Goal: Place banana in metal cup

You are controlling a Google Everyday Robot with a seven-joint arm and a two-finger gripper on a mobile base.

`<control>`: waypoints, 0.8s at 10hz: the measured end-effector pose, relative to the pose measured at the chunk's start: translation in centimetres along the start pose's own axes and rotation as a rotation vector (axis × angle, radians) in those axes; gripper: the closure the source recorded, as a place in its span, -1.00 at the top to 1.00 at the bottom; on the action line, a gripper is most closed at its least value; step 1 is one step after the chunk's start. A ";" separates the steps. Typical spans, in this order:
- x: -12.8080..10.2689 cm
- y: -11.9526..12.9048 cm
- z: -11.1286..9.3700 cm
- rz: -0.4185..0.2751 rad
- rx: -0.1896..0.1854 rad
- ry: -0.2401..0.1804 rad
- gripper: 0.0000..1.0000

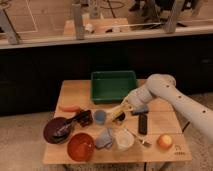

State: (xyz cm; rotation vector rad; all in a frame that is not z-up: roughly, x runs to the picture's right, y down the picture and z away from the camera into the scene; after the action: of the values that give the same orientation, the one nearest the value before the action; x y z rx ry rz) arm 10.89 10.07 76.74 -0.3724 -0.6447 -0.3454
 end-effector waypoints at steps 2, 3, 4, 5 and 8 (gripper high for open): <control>-0.2 0.5 0.4 -0.020 -0.007 -0.001 -1.00; -0.3 0.8 0.6 -0.028 -0.012 -0.002 -0.99; -0.3 1.0 0.8 -0.033 -0.016 0.000 -0.94; -0.4 1.2 1.0 -0.039 -0.019 0.004 -0.76; -0.3 1.6 1.5 -0.047 -0.020 0.011 -0.11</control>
State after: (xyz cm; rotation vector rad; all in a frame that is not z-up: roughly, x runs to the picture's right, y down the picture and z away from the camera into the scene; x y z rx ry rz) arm 10.58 12.16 77.30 -0.3751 -0.6407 -0.3983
